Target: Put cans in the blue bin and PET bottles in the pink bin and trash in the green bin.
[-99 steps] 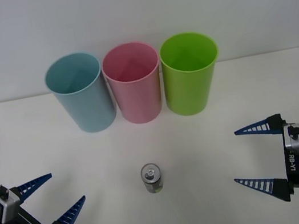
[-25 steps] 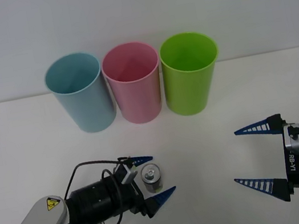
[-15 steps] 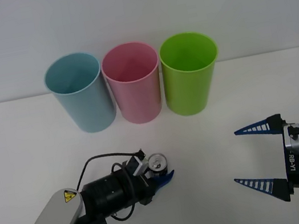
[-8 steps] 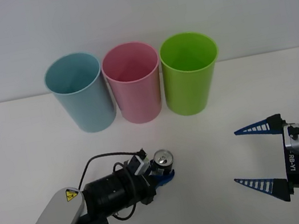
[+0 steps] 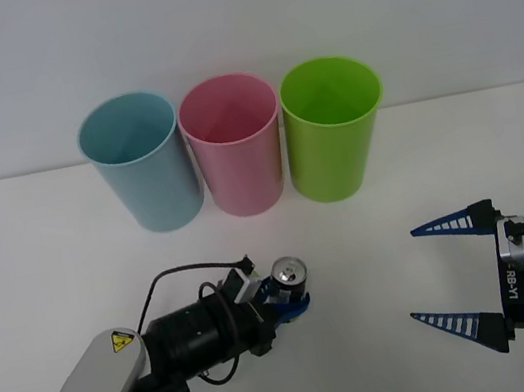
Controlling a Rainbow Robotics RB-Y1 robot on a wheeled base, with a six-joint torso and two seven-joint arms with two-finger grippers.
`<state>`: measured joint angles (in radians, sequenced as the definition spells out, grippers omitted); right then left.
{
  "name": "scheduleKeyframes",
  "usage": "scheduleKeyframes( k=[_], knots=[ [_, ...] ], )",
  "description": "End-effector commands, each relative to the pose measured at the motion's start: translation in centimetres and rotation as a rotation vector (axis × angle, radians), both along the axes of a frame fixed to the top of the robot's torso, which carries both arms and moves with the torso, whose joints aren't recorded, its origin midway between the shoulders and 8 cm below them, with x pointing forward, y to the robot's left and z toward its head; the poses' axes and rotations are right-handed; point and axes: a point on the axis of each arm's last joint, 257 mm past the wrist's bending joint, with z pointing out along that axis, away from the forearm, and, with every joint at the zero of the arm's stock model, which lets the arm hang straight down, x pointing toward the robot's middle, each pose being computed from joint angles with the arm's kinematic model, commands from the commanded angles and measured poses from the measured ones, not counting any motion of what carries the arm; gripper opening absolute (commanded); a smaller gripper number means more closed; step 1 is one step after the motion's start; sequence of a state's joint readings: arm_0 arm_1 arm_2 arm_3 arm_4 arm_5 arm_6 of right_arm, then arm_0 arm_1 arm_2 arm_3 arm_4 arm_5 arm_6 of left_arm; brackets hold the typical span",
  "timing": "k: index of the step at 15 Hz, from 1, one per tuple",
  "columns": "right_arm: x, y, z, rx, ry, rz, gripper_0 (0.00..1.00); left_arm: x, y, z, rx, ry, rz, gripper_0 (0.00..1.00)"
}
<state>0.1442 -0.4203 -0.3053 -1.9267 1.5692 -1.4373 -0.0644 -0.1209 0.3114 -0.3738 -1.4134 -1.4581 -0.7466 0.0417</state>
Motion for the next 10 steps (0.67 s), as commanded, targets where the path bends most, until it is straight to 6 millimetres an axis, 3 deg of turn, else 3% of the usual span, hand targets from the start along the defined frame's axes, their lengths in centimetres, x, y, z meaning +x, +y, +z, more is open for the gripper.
scheduleKeyframes(
  k=[1, 5, 10],
  knots=[
    [0.0, 0.0, 0.0, 0.0, 0.0, 0.0, 1.0, -0.5, 0.0, 2.3, -0.045, -0.021, -0.001, 0.01],
    [0.0, 0.0, 0.0, 0.0, 0.0, 0.0, 1.0, -0.5, 1.7, 6.2, -0.101, -0.069, 0.014, 0.01],
    [0.0, 0.0, 0.0, 0.0, 0.0, 0.0, 1.0, -2.0, 3.9, 11.6, -0.182, -0.087, 0.032, 0.01]
  ],
)
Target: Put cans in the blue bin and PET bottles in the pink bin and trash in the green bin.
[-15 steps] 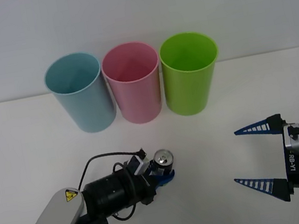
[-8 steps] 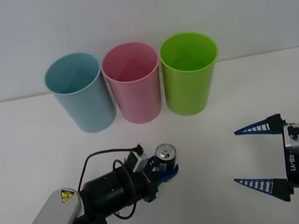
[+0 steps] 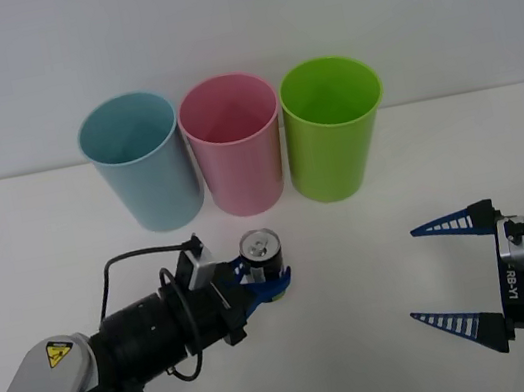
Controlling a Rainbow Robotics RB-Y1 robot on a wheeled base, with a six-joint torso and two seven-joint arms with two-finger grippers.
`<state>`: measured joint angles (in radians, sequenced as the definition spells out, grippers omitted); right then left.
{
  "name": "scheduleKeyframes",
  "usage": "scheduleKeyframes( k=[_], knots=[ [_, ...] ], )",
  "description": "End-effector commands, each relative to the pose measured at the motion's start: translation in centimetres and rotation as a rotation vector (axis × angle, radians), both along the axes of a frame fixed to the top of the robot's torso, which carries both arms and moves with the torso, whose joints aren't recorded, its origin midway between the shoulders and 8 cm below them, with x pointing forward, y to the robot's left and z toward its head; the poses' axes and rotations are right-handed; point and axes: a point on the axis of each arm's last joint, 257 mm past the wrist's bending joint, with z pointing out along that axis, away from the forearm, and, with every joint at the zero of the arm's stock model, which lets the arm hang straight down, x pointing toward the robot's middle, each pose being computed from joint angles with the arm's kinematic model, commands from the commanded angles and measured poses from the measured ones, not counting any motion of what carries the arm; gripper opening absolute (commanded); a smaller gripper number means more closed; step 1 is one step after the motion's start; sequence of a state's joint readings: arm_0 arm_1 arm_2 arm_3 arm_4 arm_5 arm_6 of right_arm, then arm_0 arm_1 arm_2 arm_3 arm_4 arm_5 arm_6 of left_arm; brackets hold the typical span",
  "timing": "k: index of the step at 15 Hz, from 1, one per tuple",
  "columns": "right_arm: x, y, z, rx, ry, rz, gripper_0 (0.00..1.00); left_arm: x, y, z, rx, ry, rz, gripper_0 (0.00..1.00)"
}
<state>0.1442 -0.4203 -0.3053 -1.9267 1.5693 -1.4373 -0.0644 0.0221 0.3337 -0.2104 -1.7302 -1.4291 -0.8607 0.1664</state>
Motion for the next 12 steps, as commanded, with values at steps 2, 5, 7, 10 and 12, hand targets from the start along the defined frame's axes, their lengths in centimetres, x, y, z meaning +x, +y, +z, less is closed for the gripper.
scheduleKeyframes(
  k=[2, 5, 7, 10, 12],
  knots=[
    [0.0, 0.0, 0.0, 0.0, 0.0, 0.0, 1.0, -0.6, 1.6, 3.9, -0.051, -0.029, 0.031, 0.01],
    [0.0, 0.0, 0.0, 0.0, 0.0, 0.0, 1.0, -0.4, 3.4, 7.2, -0.085, -0.067, 0.069, 0.01],
    [0.0, 0.0, 0.0, 0.0, 0.0, 0.0, 1.0, -0.3, 4.8, 9.2, -0.112, -0.087, 0.084, 0.01],
    [0.0, 0.0, 0.0, 0.0, 0.0, 0.0, 1.0, 0.1, 7.0, 11.5, -0.146, -0.108, 0.111, 0.01],
    [0.0, 0.0, 0.0, 0.0, 0.0, 0.0, 1.0, 0.2, 8.1, 12.9, -0.163, -0.122, 0.126, 0.01]
  ],
)
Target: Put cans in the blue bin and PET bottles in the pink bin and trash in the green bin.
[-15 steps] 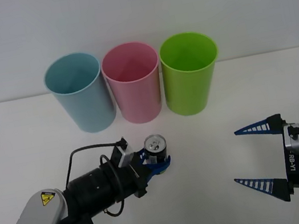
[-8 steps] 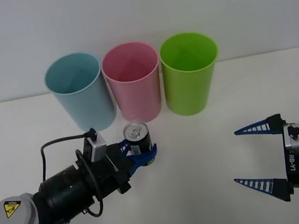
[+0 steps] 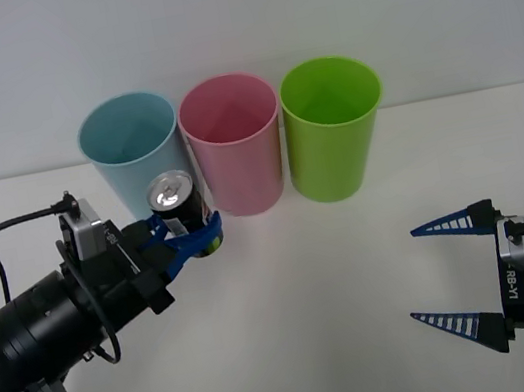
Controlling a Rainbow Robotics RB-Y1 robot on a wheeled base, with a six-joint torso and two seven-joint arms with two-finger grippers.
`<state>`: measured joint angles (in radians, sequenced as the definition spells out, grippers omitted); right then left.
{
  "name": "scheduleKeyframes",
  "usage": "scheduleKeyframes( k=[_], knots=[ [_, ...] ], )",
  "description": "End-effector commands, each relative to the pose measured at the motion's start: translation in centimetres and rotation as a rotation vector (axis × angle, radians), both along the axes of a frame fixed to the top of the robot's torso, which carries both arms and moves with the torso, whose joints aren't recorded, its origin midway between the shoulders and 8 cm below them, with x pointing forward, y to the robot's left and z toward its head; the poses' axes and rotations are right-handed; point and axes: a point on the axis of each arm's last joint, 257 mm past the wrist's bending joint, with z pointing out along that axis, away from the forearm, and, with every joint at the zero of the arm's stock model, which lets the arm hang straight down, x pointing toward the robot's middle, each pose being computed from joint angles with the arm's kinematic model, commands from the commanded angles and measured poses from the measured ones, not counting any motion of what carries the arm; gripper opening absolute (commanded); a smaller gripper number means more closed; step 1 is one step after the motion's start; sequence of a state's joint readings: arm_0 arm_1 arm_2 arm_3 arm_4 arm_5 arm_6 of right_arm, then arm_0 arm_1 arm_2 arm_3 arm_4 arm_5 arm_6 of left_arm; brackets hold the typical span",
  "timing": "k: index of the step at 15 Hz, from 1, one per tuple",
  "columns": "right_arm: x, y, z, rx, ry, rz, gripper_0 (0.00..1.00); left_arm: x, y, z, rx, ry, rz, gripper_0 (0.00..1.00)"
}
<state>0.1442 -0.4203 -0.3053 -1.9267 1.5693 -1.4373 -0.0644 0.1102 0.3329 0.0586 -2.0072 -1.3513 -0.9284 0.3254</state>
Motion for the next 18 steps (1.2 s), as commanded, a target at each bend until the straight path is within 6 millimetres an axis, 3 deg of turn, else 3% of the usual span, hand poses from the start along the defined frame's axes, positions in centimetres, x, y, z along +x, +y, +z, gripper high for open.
scheduleKeyframes(
  k=[1, 7, 15, 18],
  knots=[
    [0.0, 0.0, 0.0, 0.0, 0.0, 0.0, 1.0, 0.5, 1.6, 1.9, -0.018, -0.023, 0.034, 0.01],
    [0.0, 0.0, 0.0, 0.0, 0.0, 0.0, 1.0, 3.5, 4.8, 6.2, -0.051, -0.083, 0.14, 0.0],
    [0.0, 0.0, 0.0, 0.0, 0.0, 0.0, 1.0, 6.6, 6.4, 11.3, -0.108, -0.154, 0.231, 0.0],
    [0.0, 0.0, 0.0, 0.0, 0.0, 0.0, 1.0, 8.8, 7.3, 11.6, -0.067, -0.171, 0.269, 0.0]
  ],
)
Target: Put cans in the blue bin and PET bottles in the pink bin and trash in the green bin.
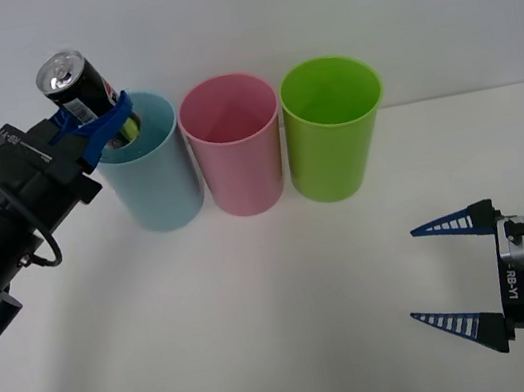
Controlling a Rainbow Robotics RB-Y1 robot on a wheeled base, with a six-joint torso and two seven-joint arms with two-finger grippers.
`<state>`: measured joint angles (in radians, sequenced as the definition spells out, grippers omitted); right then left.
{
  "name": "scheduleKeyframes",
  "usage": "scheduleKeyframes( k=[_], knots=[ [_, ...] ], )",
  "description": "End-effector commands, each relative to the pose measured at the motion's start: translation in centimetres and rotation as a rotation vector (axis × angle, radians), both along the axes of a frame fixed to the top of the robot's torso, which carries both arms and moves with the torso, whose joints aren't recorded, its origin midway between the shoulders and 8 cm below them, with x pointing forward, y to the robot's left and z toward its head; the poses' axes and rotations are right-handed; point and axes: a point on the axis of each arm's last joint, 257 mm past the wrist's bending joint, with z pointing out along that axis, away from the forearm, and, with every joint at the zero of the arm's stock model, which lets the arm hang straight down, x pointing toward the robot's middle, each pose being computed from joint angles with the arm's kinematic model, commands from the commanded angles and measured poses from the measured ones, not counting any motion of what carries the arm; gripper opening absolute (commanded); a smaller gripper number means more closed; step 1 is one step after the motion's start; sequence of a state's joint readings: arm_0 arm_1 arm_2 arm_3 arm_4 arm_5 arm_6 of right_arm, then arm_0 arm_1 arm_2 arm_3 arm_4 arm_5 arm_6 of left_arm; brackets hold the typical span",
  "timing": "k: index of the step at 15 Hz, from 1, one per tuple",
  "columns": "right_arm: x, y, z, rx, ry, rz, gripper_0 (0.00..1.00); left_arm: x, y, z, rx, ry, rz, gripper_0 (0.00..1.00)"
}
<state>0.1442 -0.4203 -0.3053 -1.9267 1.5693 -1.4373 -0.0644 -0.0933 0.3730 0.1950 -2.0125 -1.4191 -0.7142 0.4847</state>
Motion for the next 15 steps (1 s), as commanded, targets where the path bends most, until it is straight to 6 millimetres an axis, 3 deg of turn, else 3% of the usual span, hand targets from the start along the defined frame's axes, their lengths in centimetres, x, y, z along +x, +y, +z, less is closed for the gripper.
scheduleKeyframes(
  k=[1, 8, 15],
  knots=[
    [0.0, 0.0, 0.0, 0.0, 0.0, 0.0, 1.0, 2.6, 1.3, -0.1, 0.055, -0.001, 0.052, 0.0],
    [0.0, 0.0, 0.0, 0.0, 0.0, 0.0, 1.0, 10.5, 3.4, -0.2, 0.101, 0.042, 0.136, 0.0],
    [0.0, 0.0, 0.0, 0.0, 0.0, 0.0, 1.0, 15.1, 5.9, -2.6, 0.164, 0.118, 0.212, 0.0]
  ],
)
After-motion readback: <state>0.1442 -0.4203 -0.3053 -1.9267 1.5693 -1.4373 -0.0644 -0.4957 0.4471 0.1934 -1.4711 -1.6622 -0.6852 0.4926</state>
